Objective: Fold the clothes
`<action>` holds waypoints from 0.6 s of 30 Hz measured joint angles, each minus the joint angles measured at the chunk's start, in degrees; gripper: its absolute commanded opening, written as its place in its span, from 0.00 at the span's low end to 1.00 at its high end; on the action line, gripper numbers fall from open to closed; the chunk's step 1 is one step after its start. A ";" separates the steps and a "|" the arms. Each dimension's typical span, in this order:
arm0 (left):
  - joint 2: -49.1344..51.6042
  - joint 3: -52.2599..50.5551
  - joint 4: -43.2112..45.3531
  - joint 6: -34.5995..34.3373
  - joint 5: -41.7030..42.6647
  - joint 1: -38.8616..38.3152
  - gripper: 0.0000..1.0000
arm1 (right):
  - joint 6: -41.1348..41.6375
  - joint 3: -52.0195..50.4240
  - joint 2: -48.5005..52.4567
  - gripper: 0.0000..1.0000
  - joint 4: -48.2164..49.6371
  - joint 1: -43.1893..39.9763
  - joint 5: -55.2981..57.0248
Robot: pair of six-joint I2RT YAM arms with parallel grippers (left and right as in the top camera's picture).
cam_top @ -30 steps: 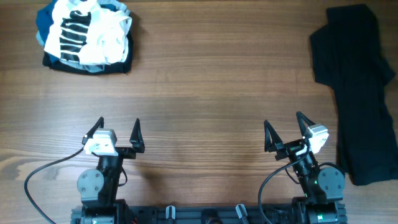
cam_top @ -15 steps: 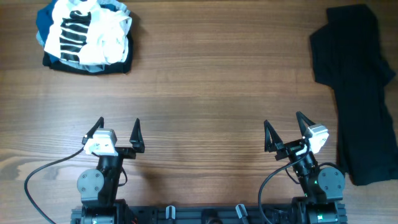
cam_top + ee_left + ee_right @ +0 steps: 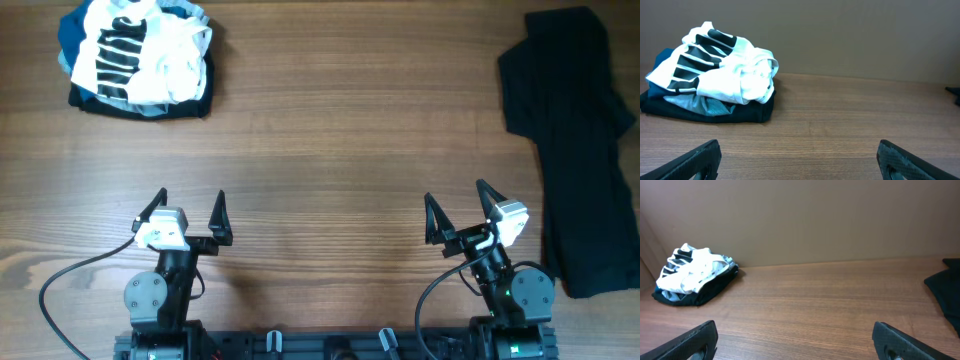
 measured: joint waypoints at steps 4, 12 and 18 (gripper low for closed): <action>0.00 0.00 0.00 0.00 0.02 0.00 1.00 | 0.00 0.00 0.00 1.00 0.00 0.00 0.02; 0.00 0.00 0.00 0.00 0.00 0.00 1.00 | 0.00 0.00 0.00 1.00 -0.02 0.00 0.00; 0.00 0.00 0.00 0.00 0.02 0.00 1.00 | 0.00 0.00 0.00 1.00 0.15 0.00 0.92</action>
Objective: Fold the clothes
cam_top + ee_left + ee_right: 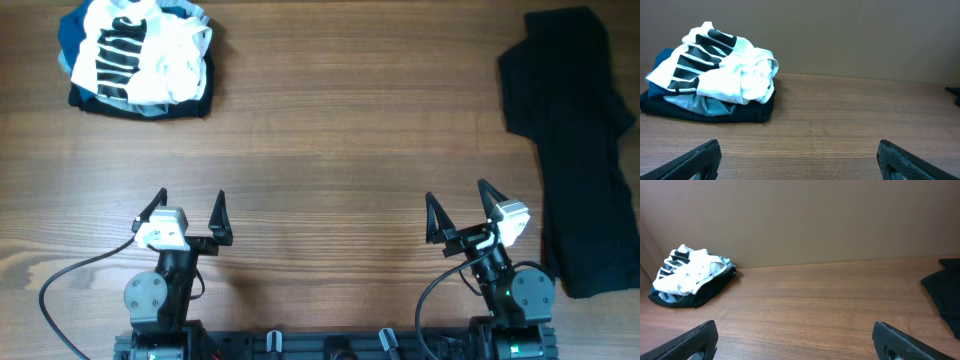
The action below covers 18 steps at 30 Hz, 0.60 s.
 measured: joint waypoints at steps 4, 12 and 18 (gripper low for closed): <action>0.00 0.00 0.00 0.00 0.00 0.00 1.00 | 0.00 0.00 0.00 1.00 0.04 0.00 0.26; 0.00 0.00 0.04 0.00 0.00 0.00 1.00 | 0.13 0.00 0.07 1.00 4.90 0.02 0.46; 0.02 0.00 1.49 -0.02 0.68 0.00 1.00 | 0.00 0.00 0.11 1.00 11.52 0.00 0.46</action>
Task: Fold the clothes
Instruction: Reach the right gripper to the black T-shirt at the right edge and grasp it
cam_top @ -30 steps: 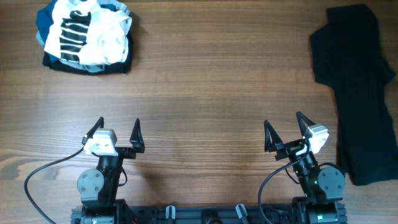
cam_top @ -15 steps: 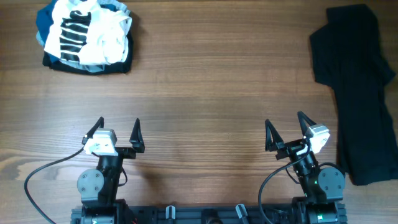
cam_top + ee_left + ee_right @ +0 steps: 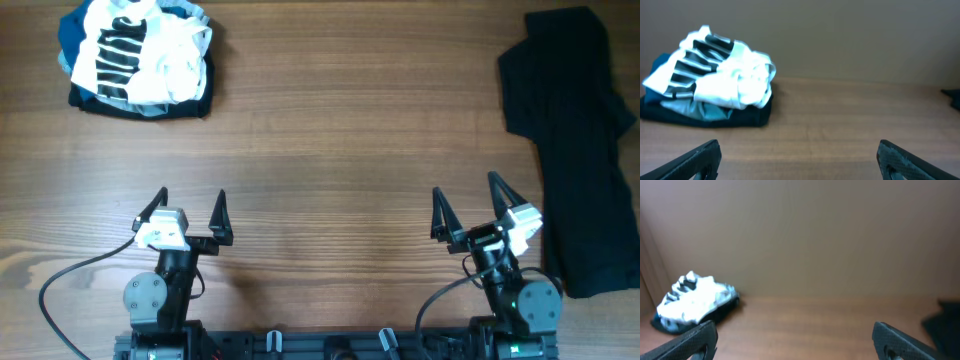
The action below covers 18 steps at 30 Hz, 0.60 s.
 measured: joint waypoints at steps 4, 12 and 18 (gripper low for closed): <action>-0.02 0.02 4.07 -3.34 0.20 0.00 1.00 | -1.18 0.00 0.02 1.00 2.93 0.00 0.00; 0.63 5.25 -1.27 -8.37 0.24 0.00 1.00 | -6.73 5.95 7.98 1.00 2.64 0.00 -2.05; 11.50 19.10 -9.40 -8.74 0.44 0.00 1.00 | -10.21 22.36 24.87 1.00 -5.40 0.00 -5.09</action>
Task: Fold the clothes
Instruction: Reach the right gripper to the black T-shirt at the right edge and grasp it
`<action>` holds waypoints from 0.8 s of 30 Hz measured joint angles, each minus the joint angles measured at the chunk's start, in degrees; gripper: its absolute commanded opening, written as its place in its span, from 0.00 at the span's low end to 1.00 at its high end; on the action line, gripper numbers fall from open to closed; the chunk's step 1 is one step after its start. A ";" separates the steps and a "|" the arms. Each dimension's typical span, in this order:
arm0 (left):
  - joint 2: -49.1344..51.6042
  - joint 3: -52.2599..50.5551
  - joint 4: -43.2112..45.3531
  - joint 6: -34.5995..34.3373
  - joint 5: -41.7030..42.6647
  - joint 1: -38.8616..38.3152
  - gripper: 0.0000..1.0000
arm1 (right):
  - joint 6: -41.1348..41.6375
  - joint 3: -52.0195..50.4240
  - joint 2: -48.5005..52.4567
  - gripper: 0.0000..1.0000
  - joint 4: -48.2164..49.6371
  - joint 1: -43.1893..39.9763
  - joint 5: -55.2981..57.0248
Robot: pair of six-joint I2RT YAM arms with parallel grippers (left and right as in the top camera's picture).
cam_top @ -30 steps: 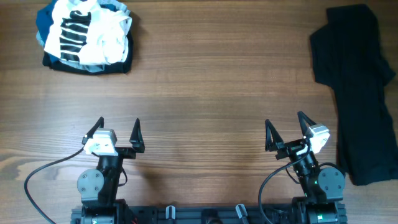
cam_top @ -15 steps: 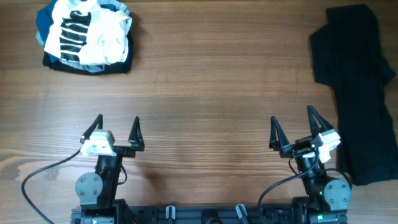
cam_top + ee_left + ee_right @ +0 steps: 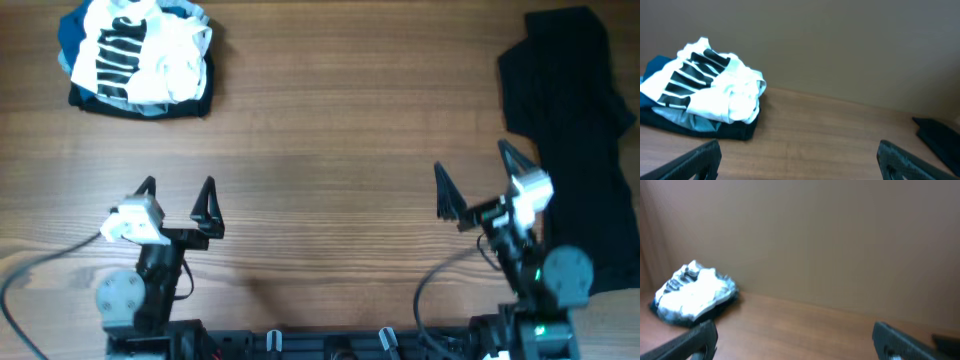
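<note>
A pile of clothes (image 3: 138, 57), white with black stripes over teal and dark pieces, lies at the table's far left; the same pile (image 3: 702, 94) shows in the left wrist view and, blurred, as the pile (image 3: 691, 292) in the right wrist view. A black garment (image 3: 575, 130) lies spread along the right edge. My left gripper (image 3: 177, 203) stands open near the front left, nothing between its fingers. My right gripper (image 3: 478, 175) is open near the front right, just left of the black garment.
The wooden table (image 3: 330, 150) spans the view between the pile and the black garment. A brown wall (image 3: 840, 45) stands behind the table. The arm bases and a cable (image 3: 40, 262) sit along the front edge.
Both grippers have moved: the left one a little to the left and towards the front, the right one farther from the base, towards the black garment. Both stay open.
At the first two moments both arms sat still near the front edge with grippers open. Then the right gripper had shifted slightly right and tilted up. Now both arms have moved off their starting places; the clothes lie untouched.
</note>
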 measured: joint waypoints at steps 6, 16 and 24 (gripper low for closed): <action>21.00 23.63 -16.20 0.50 0.02 0.00 1.00 | -2.21 21.24 20.28 1.00 -14.43 0.02 -3.21; 54.23 49.37 -33.83 1.53 0.04 0.00 1.00 | -7.58 57.66 51.36 1.00 -50.27 -2.23 -3.08; 70.97 49.51 -36.09 1.53 3.37 0.00 1.00 | -6.88 60.04 65.40 0.96 -50.42 -9.44 0.98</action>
